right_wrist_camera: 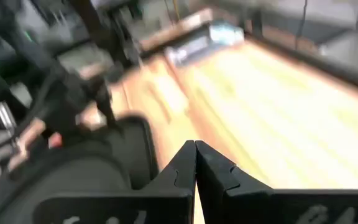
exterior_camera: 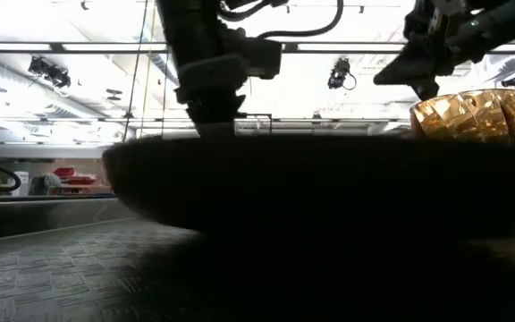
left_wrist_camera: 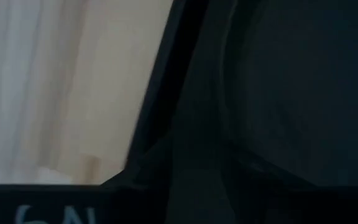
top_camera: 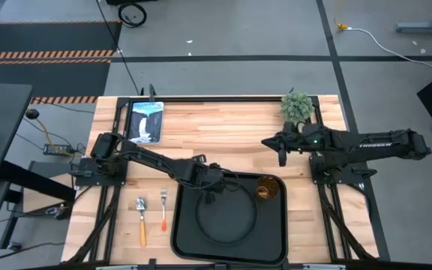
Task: Pick and place plate/cup/fork/spoon on tray
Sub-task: Put the black plate on the black tray at the bottom of the brown cup
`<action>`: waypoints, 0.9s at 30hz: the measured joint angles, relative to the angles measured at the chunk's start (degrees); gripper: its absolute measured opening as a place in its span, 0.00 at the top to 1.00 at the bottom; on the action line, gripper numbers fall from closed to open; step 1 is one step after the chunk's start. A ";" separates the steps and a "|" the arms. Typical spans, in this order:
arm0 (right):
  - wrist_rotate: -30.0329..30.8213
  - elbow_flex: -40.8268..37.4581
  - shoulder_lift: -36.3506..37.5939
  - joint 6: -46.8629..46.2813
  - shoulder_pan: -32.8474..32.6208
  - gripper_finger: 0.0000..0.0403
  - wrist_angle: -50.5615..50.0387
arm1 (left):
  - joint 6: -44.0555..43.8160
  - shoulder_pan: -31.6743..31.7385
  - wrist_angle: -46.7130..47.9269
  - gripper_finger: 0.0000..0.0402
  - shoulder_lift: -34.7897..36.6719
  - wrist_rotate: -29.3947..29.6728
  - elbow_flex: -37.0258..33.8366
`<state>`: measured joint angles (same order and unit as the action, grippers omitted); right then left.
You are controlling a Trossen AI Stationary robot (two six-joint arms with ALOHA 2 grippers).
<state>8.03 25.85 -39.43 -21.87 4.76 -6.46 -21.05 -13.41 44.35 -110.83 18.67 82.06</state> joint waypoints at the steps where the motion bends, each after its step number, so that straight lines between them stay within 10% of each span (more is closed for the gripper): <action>1: -0.03 1.66 -1.09 -0.59 -0.17 0.96 -3.05 | 0.80 0.00 0.62 0.65 0.00 0.55 0.00; 27: -9.94 9.55 -10.28 -17.41 -7.85 0.96 -35.67 | 4.87 -3.63 -2.89 0.76 -0.02 -5.04 -5.66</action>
<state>-1.91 35.40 -49.71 -39.28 -3.09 -42.14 -16.18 -17.04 41.45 -110.85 13.63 76.40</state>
